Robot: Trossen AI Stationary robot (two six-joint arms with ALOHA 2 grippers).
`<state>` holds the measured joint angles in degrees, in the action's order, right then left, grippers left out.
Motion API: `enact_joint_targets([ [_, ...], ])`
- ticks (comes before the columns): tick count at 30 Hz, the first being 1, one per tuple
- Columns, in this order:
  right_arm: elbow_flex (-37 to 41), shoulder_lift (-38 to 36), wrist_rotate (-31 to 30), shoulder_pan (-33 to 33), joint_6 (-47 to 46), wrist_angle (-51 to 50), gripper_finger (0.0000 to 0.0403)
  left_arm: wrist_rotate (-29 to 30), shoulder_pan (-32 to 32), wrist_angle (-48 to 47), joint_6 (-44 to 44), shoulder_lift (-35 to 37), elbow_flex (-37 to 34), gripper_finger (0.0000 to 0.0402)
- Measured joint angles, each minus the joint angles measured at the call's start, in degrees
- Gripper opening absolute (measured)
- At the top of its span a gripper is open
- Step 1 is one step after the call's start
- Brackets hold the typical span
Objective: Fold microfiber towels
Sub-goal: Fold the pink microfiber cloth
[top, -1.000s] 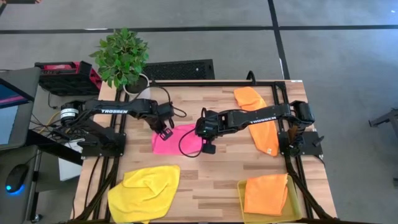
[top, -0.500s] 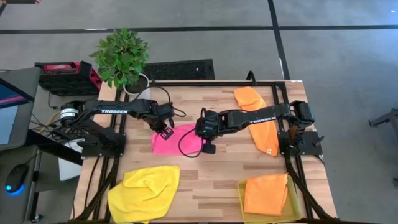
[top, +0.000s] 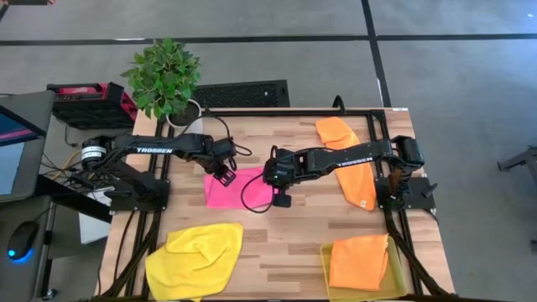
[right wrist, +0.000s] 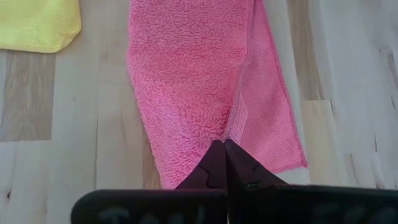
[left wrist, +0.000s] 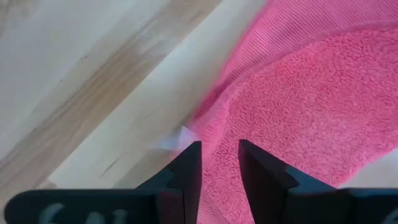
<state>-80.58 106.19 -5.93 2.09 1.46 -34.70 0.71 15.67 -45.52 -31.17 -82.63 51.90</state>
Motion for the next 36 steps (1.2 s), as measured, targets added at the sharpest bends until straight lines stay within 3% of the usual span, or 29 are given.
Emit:
enact_joint_targets([
  [10, 0.0, 0.0, 0.1, 0.0, 0.1, 0.0, 0.0003, 1.5, 0.3, 0.1, -1.7, 0.0, -2.9, 0.0100],
  [14, 0.0, 0.0, 0.1, 0.0, 0.1, 0.0, 0.0003, 0.1, 1.2, 3.6, -4.7, 0.0, -6.6, 0.0100],
  [18, 0.0, 0.0, 0.1, 0.0, 0.1, 0.0, 0.0003, 4.0, 2.1, 9.0, -5.3, 0.0, -8.8, 0.0100],
  [36, 0.0, 0.0, 0.1, 0.0, 0.1, 0.0, 0.0003, 6.1, 5.1, 12.1, -1.0, 0.0, -10.1, 0.0100],
])
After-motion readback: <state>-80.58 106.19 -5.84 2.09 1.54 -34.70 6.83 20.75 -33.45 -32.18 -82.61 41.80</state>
